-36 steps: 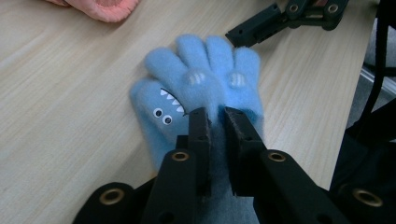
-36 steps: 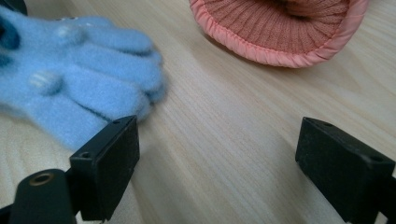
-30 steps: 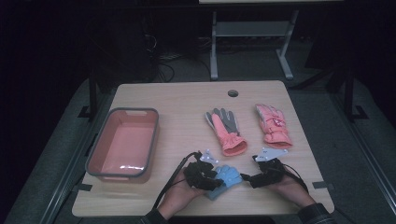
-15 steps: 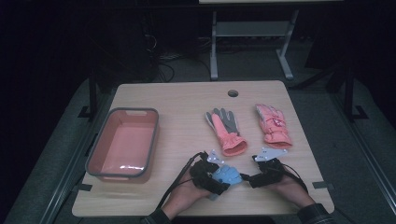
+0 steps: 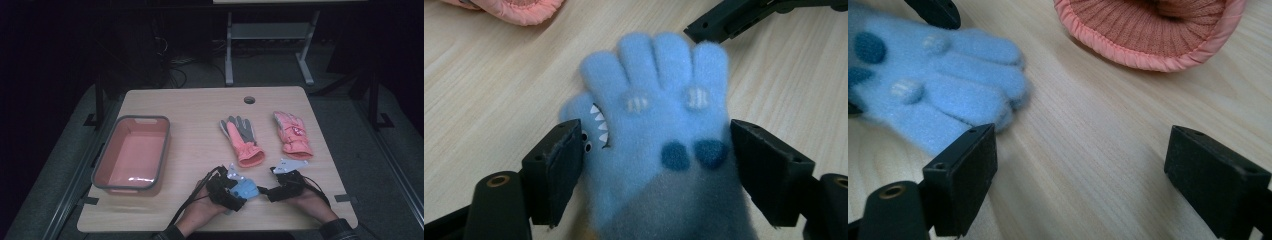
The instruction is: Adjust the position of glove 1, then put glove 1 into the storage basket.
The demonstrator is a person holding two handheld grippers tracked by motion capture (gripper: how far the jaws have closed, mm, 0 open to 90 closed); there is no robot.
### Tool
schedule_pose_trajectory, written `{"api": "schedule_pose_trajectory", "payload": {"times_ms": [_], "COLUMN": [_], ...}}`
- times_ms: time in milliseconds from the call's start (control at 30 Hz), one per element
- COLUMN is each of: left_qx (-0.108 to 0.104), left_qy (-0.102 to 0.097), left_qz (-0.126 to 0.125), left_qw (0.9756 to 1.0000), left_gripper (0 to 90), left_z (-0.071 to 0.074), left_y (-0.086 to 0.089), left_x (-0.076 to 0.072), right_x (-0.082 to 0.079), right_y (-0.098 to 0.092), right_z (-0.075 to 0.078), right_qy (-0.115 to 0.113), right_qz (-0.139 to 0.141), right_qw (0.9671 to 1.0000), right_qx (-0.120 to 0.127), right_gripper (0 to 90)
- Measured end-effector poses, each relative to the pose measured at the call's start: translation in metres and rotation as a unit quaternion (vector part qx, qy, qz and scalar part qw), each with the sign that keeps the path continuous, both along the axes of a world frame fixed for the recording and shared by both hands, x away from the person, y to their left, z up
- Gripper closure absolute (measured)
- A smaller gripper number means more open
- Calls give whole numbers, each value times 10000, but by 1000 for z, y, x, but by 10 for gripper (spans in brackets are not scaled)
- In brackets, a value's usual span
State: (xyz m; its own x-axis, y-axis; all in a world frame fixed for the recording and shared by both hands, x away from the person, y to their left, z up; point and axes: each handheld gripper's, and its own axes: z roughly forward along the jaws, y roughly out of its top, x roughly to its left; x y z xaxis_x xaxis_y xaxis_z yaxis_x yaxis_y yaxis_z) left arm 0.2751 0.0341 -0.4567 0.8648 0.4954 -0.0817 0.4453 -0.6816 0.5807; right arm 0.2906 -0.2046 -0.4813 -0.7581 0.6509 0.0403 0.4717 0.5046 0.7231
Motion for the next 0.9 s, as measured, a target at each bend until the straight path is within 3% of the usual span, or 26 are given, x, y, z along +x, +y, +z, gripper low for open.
{"api": "schedule_pose_trajectory", "payload": {"times_ms": [300,467,667,900], "left_qx": [214,221,24,-278], "left_qy": [-350,-412,-202,226], "left_qz": [-14,-35,59,53], "left_qw": [9992,9989,9998,9993], "left_gripper": [339,486,632,692], "left_z": [-1,0,1,1], "left_y": [-1,4,12,21], "left_x": [-6,-2,8,20], "right_x": [0,1,0,-1], "right_y": [0,0,0,0], "right_z": [0,0,0,0], "right_qy": [-2,-8,15,20], "right_qz": [5,20,0,7], "right_qw": [10000,10000,10000,10000], "right_qx": [1,-7,-4,-3], "right_gripper": [129,129,129,129]}}
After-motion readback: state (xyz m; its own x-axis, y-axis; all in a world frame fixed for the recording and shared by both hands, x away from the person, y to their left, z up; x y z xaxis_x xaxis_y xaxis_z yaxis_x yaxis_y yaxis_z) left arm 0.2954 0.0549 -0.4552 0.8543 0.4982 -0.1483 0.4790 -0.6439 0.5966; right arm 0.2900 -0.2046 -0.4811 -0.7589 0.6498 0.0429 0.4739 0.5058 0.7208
